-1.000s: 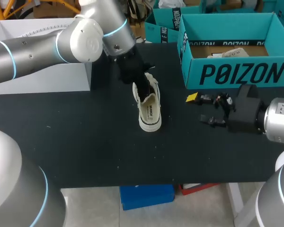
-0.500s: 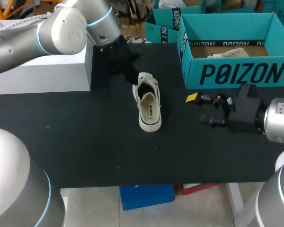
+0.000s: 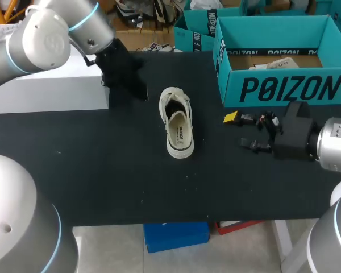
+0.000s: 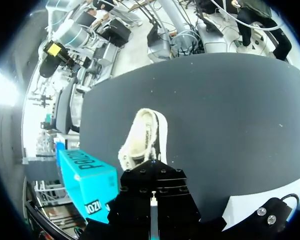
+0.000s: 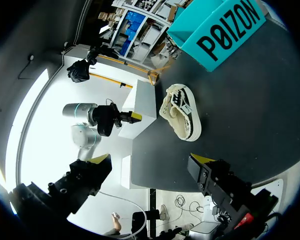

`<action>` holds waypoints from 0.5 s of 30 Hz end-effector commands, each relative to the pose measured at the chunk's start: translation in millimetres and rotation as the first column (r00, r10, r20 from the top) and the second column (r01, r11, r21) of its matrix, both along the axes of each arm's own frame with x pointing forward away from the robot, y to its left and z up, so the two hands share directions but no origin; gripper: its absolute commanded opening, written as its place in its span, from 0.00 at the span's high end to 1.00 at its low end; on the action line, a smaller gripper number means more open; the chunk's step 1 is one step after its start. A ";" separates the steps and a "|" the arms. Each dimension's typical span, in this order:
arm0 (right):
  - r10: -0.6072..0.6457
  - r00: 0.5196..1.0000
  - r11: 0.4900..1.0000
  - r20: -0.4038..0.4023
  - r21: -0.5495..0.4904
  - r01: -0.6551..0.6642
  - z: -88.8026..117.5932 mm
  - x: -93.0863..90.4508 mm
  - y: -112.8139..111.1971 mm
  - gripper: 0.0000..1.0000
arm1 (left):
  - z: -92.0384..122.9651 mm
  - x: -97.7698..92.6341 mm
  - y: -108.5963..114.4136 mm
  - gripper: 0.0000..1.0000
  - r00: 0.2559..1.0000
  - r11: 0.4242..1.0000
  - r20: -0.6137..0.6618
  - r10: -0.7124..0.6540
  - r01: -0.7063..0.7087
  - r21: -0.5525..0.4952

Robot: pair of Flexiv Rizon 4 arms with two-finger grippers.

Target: Take the shoe out of the shoebox, open the shoe tongue, remove and reinsert the insole, then place the shoe into the shoebox

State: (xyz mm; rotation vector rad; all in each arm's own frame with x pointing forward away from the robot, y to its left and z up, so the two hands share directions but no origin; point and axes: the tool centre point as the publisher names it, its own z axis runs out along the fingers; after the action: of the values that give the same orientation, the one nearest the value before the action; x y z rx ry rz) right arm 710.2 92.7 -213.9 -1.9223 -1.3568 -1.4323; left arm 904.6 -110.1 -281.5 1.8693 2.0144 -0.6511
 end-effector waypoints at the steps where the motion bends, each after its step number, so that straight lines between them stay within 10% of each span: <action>1: 0.000 1.000 1.000 0.000 0.000 0.000 0.2 0.2 0.3 0.00 | 5.8 -24.0 35.8 1.00 0.994 0.991 0.037 0.100 -0.096 -0.090; 3: 0.000 1.000 1.000 0.000 0.000 0.000 0.2 0.2 0.3 0.00 | 8.1 -31.2 45.2 0.97 0.993 0.989 0.040 0.110 -0.106 -0.099; 5: 0.000 1.000 1.000 0.000 0.000 0.000 0.2 0.2 0.3 0.00 | 9.8 -39.4 51.8 0.65 0.993 0.989 0.039 0.112 -0.107 -0.101; 6: 0.000 1.000 1.000 0.000 0.000 0.000 0.2 0.2 0.3 0.00 | 9.8 -39.4 51.8 0.22 0.993 0.989 0.039 0.112 -0.107 -0.101; 7: 0.000 1.000 1.000 0.000 0.000 0.000 0.2 0.2 0.3 0.00 | 9.8 -39.4 51.8 0.00 0.993 0.989 0.039 0.112 -0.107 -0.101; 15: 0.000 1.000 1.000 0.000 0.000 0.000 0.2 0.2 0.3 0.00 | 9.8 -39.4 51.8 0.00 0.993 0.989 0.039 0.112 -0.107 -0.101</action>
State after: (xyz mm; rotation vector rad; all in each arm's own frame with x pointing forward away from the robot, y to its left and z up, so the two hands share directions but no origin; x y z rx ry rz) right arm 710.2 92.7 -213.9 -1.9222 -1.3568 -1.4323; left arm 868.3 -58.5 -269.6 1.7085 2.0076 -0.6906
